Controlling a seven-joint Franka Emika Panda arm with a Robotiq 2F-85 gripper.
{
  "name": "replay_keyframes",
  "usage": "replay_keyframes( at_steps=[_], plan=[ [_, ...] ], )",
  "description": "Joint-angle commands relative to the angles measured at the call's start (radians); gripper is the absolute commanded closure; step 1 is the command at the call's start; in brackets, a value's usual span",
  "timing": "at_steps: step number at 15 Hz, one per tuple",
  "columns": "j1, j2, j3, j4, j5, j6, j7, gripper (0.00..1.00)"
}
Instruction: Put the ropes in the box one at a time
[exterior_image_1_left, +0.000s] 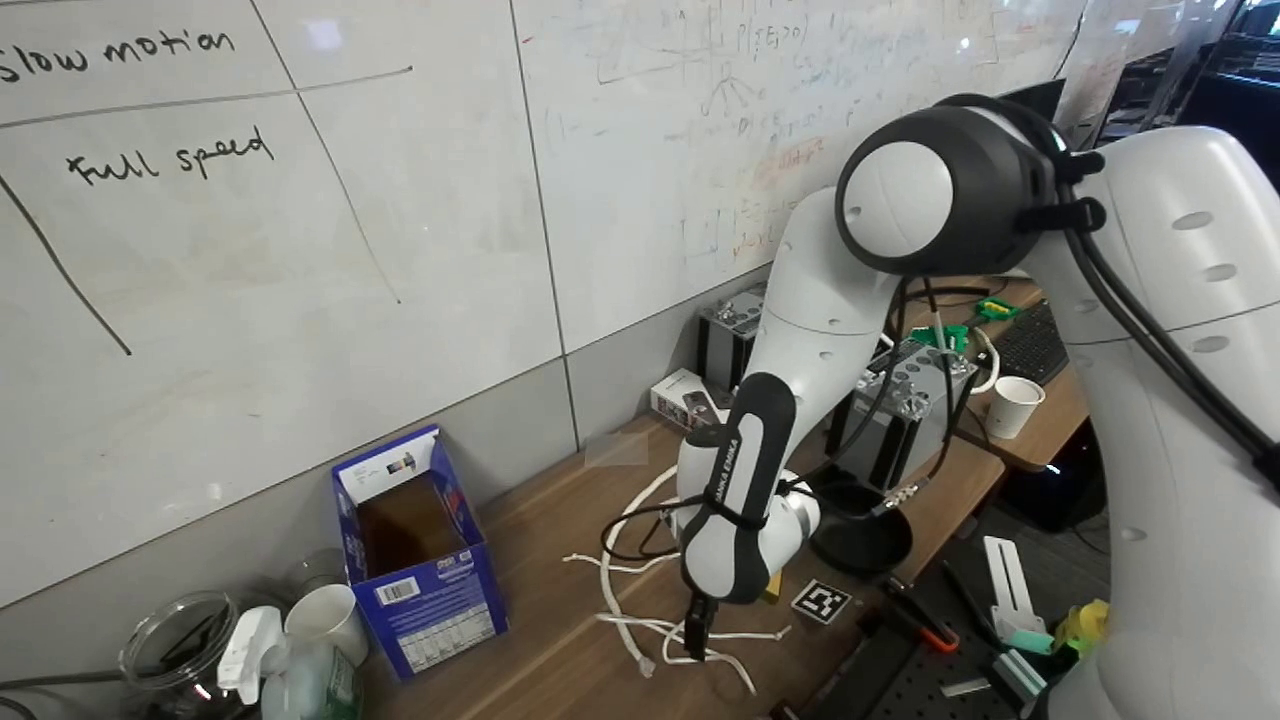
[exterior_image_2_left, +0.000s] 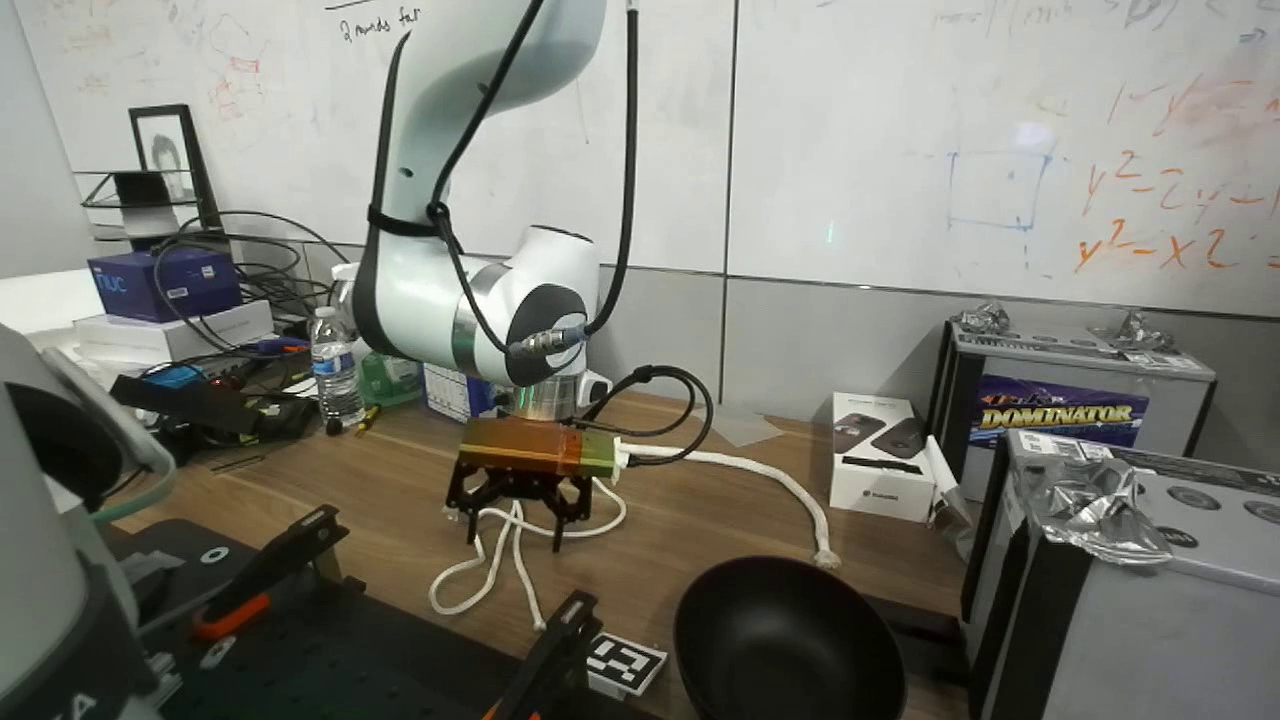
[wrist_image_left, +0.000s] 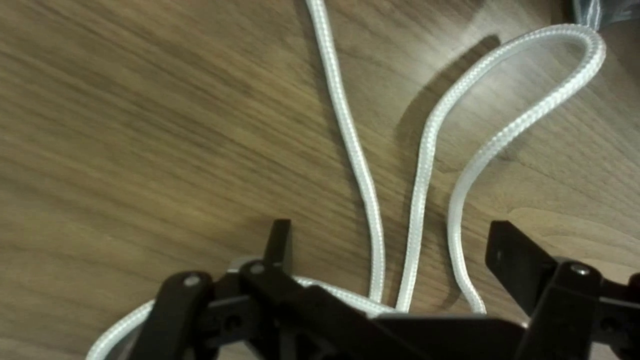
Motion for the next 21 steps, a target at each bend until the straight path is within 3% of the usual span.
replay_keyframes(
  at_steps=[1, 9, 21],
  plan=[
    [0.097, -0.008, -0.066, -0.003, -0.042, 0.04, 0.052, 0.0],
    [0.247, -0.013, -0.153, -0.02, -0.063, 0.101, 0.12, 0.0],
    [0.313, -0.013, -0.205, -0.052, -0.068, 0.171, 0.147, 0.0]
  ],
)
